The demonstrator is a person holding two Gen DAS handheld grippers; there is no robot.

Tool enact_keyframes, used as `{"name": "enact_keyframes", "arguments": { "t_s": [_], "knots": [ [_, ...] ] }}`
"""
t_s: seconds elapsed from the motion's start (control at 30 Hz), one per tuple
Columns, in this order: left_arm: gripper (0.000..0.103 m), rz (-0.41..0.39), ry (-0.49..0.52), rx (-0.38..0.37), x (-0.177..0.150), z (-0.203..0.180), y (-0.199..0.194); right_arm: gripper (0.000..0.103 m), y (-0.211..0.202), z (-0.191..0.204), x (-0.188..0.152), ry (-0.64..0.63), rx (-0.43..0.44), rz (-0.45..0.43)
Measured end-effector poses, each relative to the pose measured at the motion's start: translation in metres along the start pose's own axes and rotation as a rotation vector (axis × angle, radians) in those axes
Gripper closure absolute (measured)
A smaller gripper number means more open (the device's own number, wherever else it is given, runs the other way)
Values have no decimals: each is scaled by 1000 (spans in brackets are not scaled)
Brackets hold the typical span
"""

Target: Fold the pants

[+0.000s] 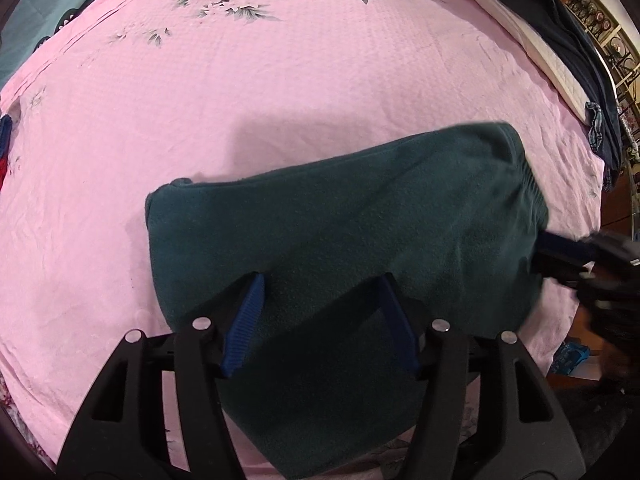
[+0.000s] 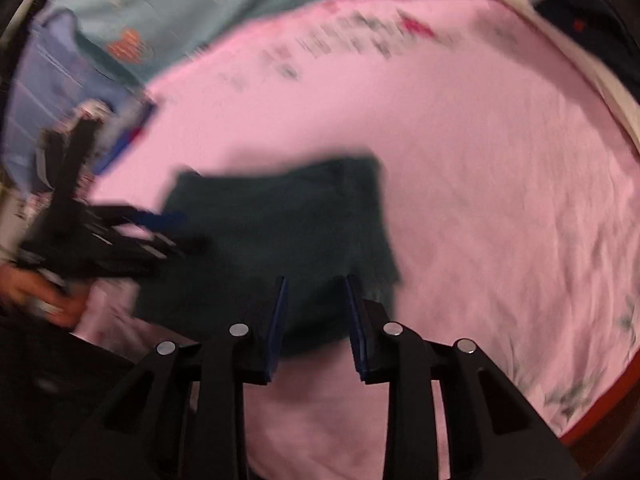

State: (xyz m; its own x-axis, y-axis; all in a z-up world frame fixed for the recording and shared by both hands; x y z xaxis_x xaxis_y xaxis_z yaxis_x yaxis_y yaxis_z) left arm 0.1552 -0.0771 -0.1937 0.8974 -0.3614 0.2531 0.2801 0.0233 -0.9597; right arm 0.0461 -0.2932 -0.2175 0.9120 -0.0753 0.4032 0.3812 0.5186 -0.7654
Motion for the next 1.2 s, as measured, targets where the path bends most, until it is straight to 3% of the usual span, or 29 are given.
{"name": "enact_keyframes", "arguments": {
  "t_s": [0.07, 0.17, 0.27, 0.4, 0.5, 0.67, 0.77, 0.9, 0.97, 1.1, 1.2],
  "knots": [
    [42, 4, -21, -30, -1, 10, -3, 92, -8, -9, -1, 63, 46, -20],
    [42, -18, -111, -59, -2, 46, -17, 87, -17, -6, 0, 56, -13, -11],
    [42, -48, -208, 3, -5, 98, -27, 87, -27, 11, 4, 4, -1, -42],
    [42, -44, -314, 66, -9, 150, -22, 86, -17, 67, 16, -169, 58, -35],
    [44, -34, -349, -3, -7, 166, -12, 86, 3, 112, 24, -295, 112, 9],
    [55, 21, -308, -234, 10, 148, 10, 80, 46, 187, 12, -526, 155, 116],
    [55, 54, -240, -292, 20, 134, 21, 69, 66, 217, -2, -635, 158, 170],
    [55, 124, -154, -357, 27, 119, 37, 68, 88, 237, -22, -721, 136, 236],
    [54, 150, -124, -373, 27, 114, 44, 60, 102, 239, -30, -736, 96, 265],
    [54, 156, -101, -410, 30, 111, 45, 60, 131, 237, -42, -762, -34, 316],
    [63, 140, -65, -400, 31, 103, 45, 65, 137, 240, -45, -764, -98, 302]
  ]
}}
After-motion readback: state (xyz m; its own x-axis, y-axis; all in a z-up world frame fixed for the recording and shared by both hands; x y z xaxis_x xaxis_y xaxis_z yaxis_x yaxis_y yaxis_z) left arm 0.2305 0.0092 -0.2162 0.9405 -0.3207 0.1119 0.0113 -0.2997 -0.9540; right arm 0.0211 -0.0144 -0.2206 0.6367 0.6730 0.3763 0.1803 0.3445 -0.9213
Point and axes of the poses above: each gripper's, at about its wrist camera, not at the fingertips, and y roughly the way its jaws point, z to its left, x to its top, the point moved 3 cm from there along y, roughly the way its jaws point, and after that the axes turned 14 degrees about x, right-handed, at the moved point
